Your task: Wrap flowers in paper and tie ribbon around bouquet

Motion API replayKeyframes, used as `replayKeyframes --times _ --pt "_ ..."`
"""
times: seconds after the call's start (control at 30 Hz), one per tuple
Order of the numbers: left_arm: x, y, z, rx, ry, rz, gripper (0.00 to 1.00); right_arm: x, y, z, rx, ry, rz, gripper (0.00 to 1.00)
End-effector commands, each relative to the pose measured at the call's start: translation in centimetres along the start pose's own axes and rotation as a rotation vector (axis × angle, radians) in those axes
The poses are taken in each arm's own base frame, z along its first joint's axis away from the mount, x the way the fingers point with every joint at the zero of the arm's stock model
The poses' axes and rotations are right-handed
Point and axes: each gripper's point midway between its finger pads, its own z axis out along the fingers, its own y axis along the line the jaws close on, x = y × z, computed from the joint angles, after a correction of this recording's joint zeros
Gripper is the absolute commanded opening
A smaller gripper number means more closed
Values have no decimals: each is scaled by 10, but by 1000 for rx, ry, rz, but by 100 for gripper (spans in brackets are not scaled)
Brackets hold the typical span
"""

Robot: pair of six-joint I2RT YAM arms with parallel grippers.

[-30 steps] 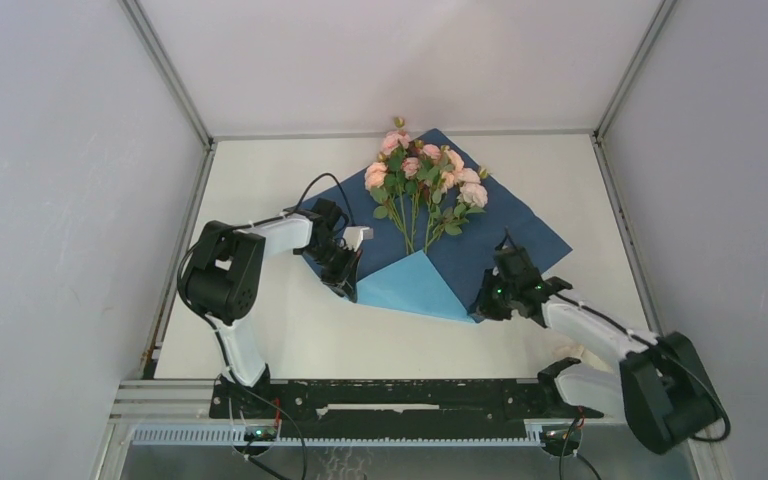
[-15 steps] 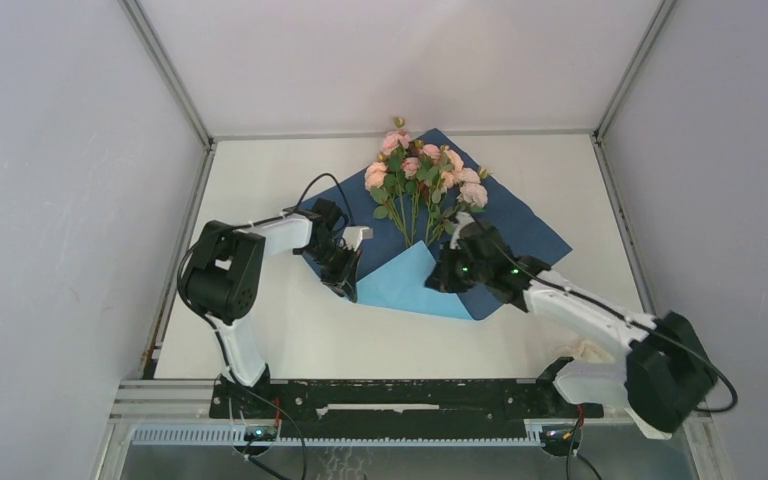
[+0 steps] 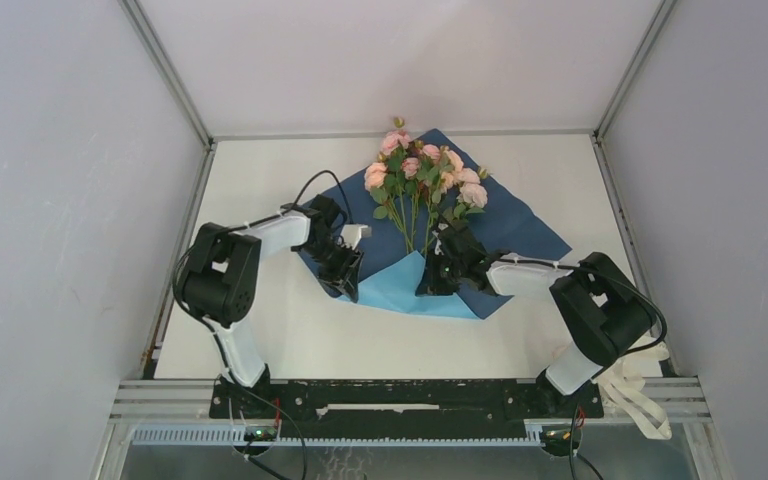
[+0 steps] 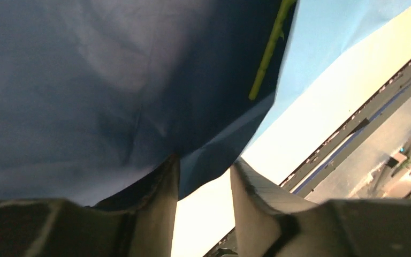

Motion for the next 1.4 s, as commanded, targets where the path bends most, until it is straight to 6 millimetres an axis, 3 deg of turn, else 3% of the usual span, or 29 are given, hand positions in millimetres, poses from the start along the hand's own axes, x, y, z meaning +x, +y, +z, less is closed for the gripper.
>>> replayKeyframes --times 0.0,0.1,0.17,0.3,0.37,0.47,0.63,0.83,0.9,1.03,1.1,1.23,1.3,1.37 --pt "-26 -6 -49 -129 -101 154 48 -20 15 -2 -51 -66 -23 14" --pt "-37 -29 -75 -171 -158 274 50 -20 13 -2 -49 -64 -10 14" --pt "-37 -53 -80 -156 -180 358 50 -21 9 -1 -40 -61 10 14" --pt "-35 -103 -62 -45 -179 473 46 -20 3 0 -33 -46 72 14" --pt "-42 -113 -46 12 -197 427 41 -20 3 -1 -36 -46 86 14" --pt "-66 -96 -20 -19 -234 349 34 -21 4 -3 -41 -56 108 14" --pt "-96 -72 11 -80 -254 265 33 -19 4 -6 -39 -65 127 14" --pt "-98 -52 42 -97 -194 183 33 -18 -3 -20 2 -97 123 16" --pt "-96 -48 48 -101 -178 166 33 -23 -10 -32 31 -121 122 21" --pt "-94 -47 53 -98 -166 151 35 -41 -48 -70 140 -219 169 36" --pt "-94 -47 53 -98 -165 147 35 -55 -79 -100 202 -307 237 44" --pt "-95 -48 51 -98 -172 149 36 -65 -145 -152 356 -441 382 61" --pt "-95 -47 52 -105 -172 146 36 -63 -165 -167 346 -471 471 67" --pt "-94 -46 52 -112 -168 140 36 -56 -171 -172 310 -459 538 68"
